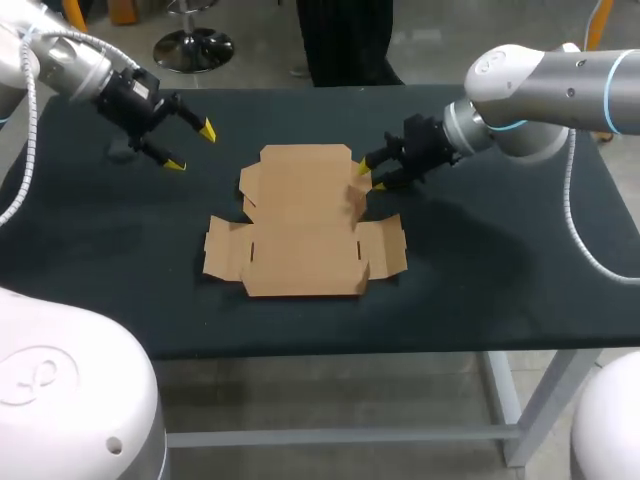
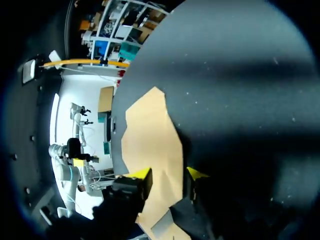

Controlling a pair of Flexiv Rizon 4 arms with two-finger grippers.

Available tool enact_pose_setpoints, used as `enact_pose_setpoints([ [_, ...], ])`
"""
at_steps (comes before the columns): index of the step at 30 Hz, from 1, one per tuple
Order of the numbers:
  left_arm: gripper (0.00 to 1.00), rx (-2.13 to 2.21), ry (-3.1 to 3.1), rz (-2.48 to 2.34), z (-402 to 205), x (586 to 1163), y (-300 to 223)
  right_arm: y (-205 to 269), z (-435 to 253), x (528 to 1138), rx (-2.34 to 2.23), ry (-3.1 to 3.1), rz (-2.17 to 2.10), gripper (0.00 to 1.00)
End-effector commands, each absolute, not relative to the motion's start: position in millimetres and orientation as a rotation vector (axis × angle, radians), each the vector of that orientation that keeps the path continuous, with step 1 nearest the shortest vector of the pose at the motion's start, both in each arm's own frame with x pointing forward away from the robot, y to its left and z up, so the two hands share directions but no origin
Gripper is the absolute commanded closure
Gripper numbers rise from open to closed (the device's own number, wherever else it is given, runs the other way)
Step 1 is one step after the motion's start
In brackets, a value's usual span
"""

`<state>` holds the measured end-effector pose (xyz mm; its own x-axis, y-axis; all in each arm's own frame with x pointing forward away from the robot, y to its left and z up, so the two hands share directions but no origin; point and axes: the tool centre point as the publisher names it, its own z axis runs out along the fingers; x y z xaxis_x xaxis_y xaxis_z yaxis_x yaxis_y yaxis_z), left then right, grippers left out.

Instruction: Assemble the packaging by folding the flat box into shape, placing the metal phone stand inside, and closing the box properly

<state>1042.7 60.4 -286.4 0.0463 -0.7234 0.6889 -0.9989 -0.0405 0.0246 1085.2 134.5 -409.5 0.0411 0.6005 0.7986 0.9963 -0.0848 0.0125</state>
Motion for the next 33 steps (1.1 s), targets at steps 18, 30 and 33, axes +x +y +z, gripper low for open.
enact_pose_setpoints([
  [18, 0.0, 1.825, -1.701, 0.706, -292, 1041, 71, 148, -417, 1095, -1.736, -1.604, -0.899, 0.58],
  [30, 0.0, 1.803, -1.697, 0.687, -296, 1040, 70, 158, -428, 1097, -1.69, -1.571, -1.031, 0.64],
  [33, 0.0, 1.795, -1.696, 0.677, -297, 1040, 70, 161, -425, 1096, -1.674, -1.581, -1.079, 0.75],
])
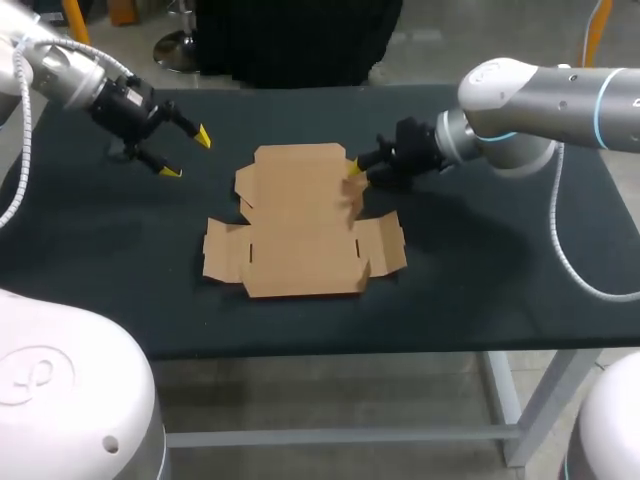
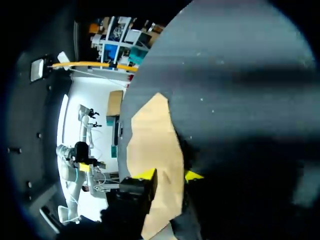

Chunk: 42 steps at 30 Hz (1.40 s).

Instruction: Assemble the packaging by folding the flat box into shape, placing the metal phone stand inside, and closing the box properly

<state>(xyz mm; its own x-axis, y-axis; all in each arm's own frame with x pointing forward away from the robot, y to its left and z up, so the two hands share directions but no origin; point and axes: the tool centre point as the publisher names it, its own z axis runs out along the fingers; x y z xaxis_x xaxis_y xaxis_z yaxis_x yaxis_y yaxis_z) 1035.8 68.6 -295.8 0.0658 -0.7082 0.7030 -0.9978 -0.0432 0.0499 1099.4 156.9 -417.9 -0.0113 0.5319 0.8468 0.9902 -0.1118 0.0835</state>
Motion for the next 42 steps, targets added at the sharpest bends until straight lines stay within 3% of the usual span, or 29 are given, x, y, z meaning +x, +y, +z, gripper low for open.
enact_pose_setpoints([
  [1, 0.0, 1.791, -1.696, 0.673, -297, 1040, 69, 161, -423, 1096, -1.669, -1.592, -1.098, 0.82],
  [2, 0.0, 1.786, -1.697, 0.67, -297, 1040, 69, 161, -422, 1095, -1.664, -1.595, -1.109, 0.86],
  [3, 0.0, 1.778, -1.696, 0.665, -297, 1040, 69, 161, -419, 1094, -1.656, -1.601, -1.134, 0.99],
  [4, 0.0, 1.771, -1.695, 0.661, -297, 1040, 69, 161, -416, 1093, -1.652, -1.607, -1.149, 1.0],
  [42, 0.0, 1.462, -1.886, 0.9, -308, 1041, 60, 157, -345, 1075, -1.433, -1.648, -1.49, 1.0],
])
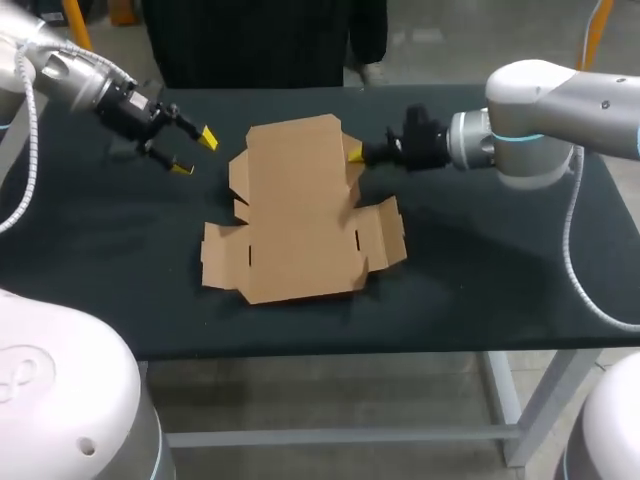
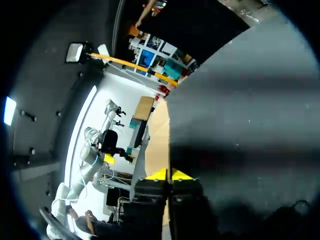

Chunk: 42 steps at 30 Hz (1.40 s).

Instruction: Assemble the packaging by folding the flat box into shape, placing the metal phone stand inside, and closing the box properly

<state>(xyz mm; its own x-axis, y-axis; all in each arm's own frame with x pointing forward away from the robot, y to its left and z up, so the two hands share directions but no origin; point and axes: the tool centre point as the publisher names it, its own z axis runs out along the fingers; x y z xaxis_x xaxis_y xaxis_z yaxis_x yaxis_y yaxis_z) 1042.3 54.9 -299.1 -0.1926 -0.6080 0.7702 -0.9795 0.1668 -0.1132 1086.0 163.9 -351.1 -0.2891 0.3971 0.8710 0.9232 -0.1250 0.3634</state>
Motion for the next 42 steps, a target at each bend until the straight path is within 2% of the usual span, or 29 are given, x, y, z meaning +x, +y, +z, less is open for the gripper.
enact_pose_setpoints([
  [1, 0.0, 1.449, -1.876, 0.933, -308, 1041, 62, 157, -341, 1073, -1.412, -1.653, -1.513, 1.0],
  [10, 0.0, 1.328, -1.936, 1.087, -307, 1040, 64, 152, -324, 1072, -1.339, -1.657, -1.638, 1.0],
  [21, 0.0, 1.035, -2.075, 1.261, -297, 1055, 21, 156, -310, 1081, -1.239, -1.648, -1.763, 1.0],
  [42, 0.0, 0.676, -2.117, 1.53, -282, 1080, -19, 165, -298, 1085, -1.142, -1.633, -1.909, 1.0],
])
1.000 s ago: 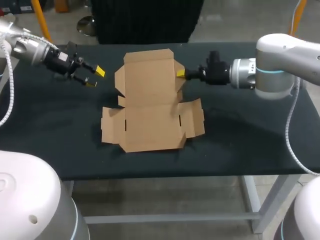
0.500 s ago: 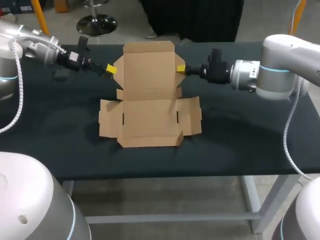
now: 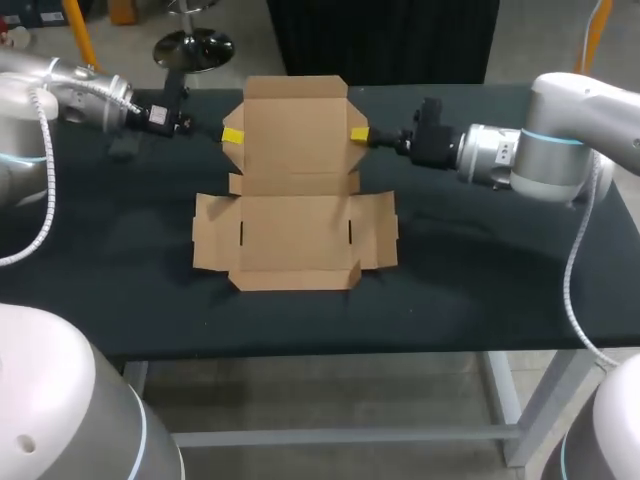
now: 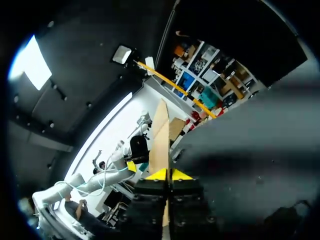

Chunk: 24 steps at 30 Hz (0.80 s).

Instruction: Assemble the packaging by folding the flat box into shape, placing the metal phone stand inside, and closing the box properly

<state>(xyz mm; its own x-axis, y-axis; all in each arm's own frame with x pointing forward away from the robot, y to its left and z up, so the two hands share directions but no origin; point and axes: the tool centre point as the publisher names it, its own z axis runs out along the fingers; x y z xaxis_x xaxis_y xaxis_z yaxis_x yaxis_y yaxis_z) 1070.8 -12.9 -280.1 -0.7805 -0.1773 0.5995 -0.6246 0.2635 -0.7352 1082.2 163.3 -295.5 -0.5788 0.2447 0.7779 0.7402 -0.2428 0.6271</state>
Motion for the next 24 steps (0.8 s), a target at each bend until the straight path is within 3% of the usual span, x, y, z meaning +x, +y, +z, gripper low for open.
enact_pose_setpoints([
  [1, 0.0, 0.668, -2.118, 1.537, -281, 1081, -21, 166, -297, 1085, -1.14, -1.635, -1.917, 1.0],
  [8, 0.01, 0.62, -2.106, 1.588, -278, 1086, -28, 170, -292, 1085, -1.117, -1.632, -1.965, 1.0],
  [15, 0.24, 0.571, -2.086, 1.624, -276, 1088, -32, 173, -287, 1087, -1.105, -1.622, -2.0, 1.0],
  [16, 0.33, 0.564, -2.083, 1.63, -275, 1088, -33, 173, -287, 1087, -1.104, -1.619, -2.006, 1.0],
  [24, 0.51, 0.508, -2.068, 1.653, -273, 1090, -43, 175, -285, 1090, -1.093, -1.6, -2.038, 1.0],
])
